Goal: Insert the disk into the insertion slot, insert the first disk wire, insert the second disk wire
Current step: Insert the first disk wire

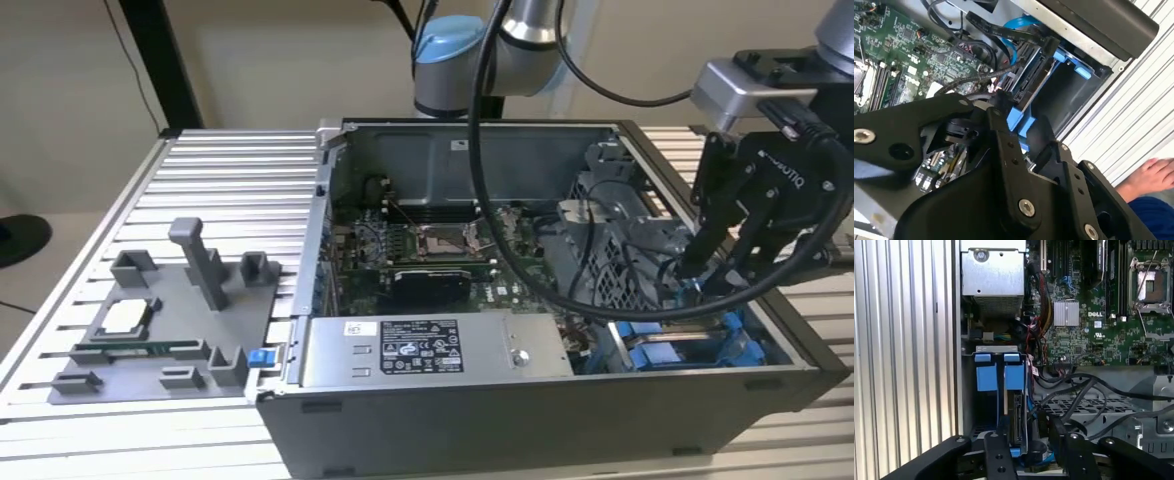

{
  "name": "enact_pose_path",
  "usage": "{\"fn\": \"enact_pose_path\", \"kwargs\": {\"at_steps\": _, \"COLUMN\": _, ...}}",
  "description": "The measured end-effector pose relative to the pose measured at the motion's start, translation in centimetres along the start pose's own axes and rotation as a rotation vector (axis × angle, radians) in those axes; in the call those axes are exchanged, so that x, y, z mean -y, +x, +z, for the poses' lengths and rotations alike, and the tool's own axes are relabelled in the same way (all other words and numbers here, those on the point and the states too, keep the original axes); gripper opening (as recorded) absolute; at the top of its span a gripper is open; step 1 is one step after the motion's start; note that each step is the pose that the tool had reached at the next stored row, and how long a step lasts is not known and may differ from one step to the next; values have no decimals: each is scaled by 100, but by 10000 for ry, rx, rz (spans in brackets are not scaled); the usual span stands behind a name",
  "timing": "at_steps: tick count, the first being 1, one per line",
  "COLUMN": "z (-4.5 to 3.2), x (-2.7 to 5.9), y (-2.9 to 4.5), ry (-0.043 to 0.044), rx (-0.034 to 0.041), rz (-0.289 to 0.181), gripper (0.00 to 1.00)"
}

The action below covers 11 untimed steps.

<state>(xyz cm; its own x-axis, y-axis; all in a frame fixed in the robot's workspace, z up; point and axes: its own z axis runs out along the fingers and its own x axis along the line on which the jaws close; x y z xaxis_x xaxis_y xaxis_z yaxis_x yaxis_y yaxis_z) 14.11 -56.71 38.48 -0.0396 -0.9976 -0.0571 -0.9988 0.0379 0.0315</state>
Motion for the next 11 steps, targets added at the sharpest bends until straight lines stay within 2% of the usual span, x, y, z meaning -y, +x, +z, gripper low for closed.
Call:
{"fn": "enact_pose_path", "kwargs": {"at_steps": 1, "z": 0, "x": 1, "y": -1, "ry": -9, "rx": 53, "rz": -1, "gripper": 100}}
{"fn": "enact_pose_path", "kwargs": {"at_steps": 2, "z": 1, "x": 2, "y": -1, "ry": -32, "rx": 142, "rz": -4, "gripper": 100}}
{"fn": "enact_pose_path", "kwargs": {"at_steps": 3, "z": 2, "x": 2, "y": -1, "ry": -53, "rx": 278, "rz": -7, "gripper": 100}}
{"fn": "enact_pose_path", "kwargs": {"at_steps": 7, "z": 1, "x": 2, "y": -1, "ry": -131, "rx": 1001, "rz": -26, "gripper": 100}}
{"fn": "enact_pose_path", "kwargs": {"at_steps": 8, "z": 2, "x": 2, "y": -1, "ry": -158, "rx": 1141, "rz": -28, "gripper": 100}}
{"fn": "enact_pose_path", "kwargs": {"at_steps": 10, "z": 2, "x": 3, "y": 0, "ry": -232, "rx": 1303, "rz": -28, "gripper": 100}}
{"fn": "enact_pose_path", "kwargs": {"at_steps": 11, "z": 2, "x": 2, "y": 0, "ry": -277, "rx": 1318, "rz": -22, "gripper": 100}}
